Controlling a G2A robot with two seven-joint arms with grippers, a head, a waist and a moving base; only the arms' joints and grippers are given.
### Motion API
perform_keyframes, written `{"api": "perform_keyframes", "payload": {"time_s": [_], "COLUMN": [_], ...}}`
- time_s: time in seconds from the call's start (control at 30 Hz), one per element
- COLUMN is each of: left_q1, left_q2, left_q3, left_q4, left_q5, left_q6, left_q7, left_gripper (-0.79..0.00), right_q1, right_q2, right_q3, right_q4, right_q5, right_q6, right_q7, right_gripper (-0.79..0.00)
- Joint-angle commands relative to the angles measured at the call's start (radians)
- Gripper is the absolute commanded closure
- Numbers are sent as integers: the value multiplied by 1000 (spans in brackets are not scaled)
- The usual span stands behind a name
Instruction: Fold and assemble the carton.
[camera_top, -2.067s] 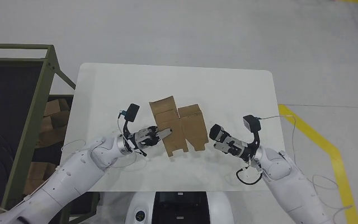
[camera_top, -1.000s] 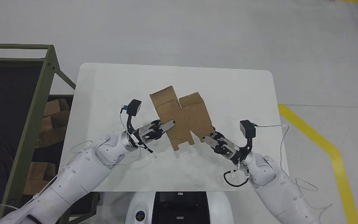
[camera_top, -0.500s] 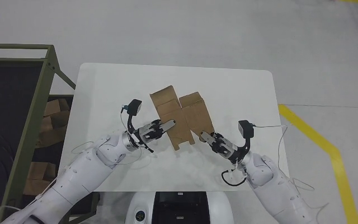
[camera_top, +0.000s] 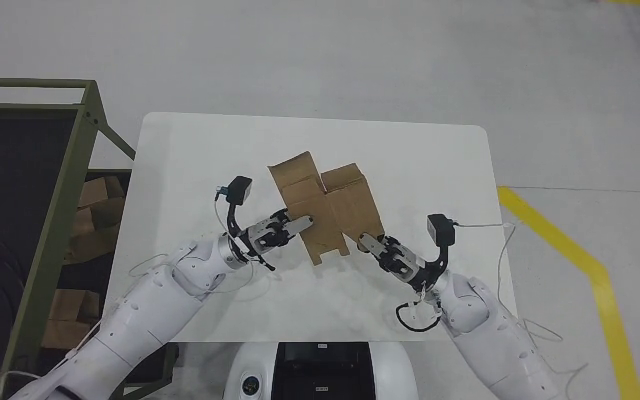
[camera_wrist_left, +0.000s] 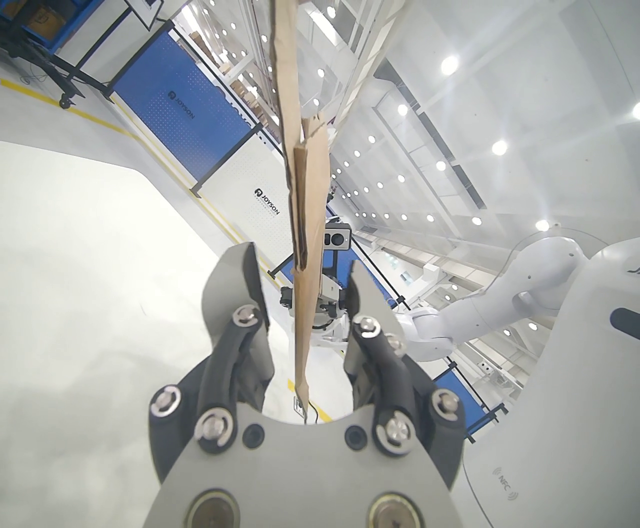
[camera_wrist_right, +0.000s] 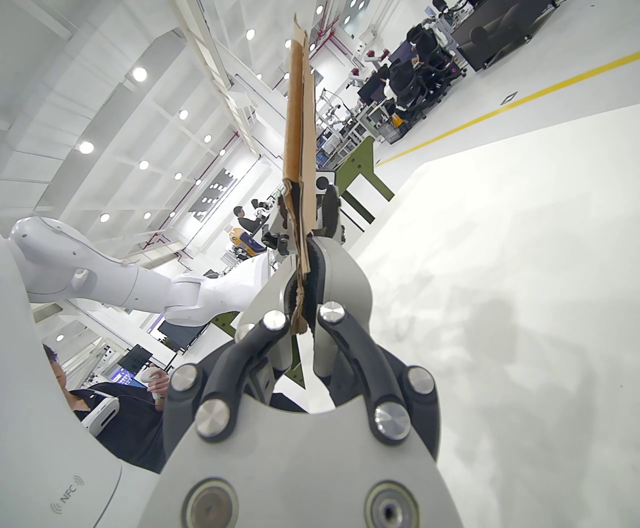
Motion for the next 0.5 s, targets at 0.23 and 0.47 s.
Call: {"api": "perform_keyframes", "payload": {"time_s": [0.23,0.47], "left_q1": [8,15], "left_q2": [1,5], "left_q3": [-59,-102], "left_q4": [16,32], "left_q5": [-45,-134], "left_q6": [-25,-57], "left_q7": [-28,-66], "left_gripper": [-785,-785], "right_q1": [-19,-32], "right_q2": [5,11], "right_q3": [21,29], "right_q4": [-6,-15], "right_q5": [21,50], "right_q6": [-11,-13], "right_q7": [17,51], "right_gripper": [0,0]}}
